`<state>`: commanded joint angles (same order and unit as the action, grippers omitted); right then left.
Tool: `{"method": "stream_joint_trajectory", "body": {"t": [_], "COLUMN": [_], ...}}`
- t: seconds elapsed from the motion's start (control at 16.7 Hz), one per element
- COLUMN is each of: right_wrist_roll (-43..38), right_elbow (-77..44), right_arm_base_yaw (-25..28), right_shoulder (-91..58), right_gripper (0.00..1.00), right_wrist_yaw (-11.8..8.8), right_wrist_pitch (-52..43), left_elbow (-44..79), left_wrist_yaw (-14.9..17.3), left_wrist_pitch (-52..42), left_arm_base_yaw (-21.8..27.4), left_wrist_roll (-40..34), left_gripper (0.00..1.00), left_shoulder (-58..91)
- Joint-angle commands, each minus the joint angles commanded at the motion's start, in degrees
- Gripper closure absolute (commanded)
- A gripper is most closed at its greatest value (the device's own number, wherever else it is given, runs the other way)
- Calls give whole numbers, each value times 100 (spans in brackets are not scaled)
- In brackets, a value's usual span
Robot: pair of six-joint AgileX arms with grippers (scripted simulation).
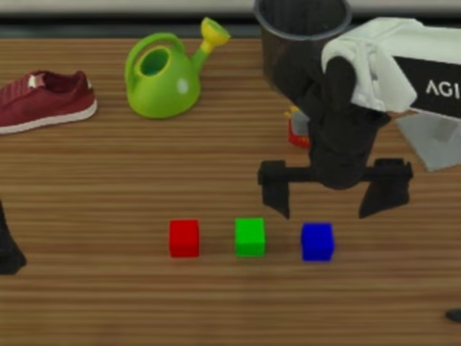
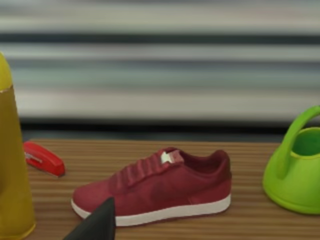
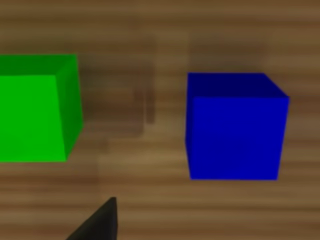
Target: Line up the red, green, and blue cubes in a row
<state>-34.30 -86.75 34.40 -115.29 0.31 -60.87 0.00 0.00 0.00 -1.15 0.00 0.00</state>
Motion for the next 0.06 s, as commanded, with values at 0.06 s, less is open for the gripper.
{"method": "stream_joint_trajectory", "body": {"t": [0.06], "right_wrist_roll": [3], "right_elbow": [-24], "right_arm_base_yaw": [1], "right_shoulder": [27], "right_gripper": [0], "right_wrist_yaw": [0], "right_wrist_pitch": [-35], "left_elbow": [0], "left_wrist_yaw": [0], "left_wrist_pitch": [0], "left_arm_base_yaw": [0], "left_wrist_roll": [0], "left_gripper": [0], "left_shoulder": [0]}}
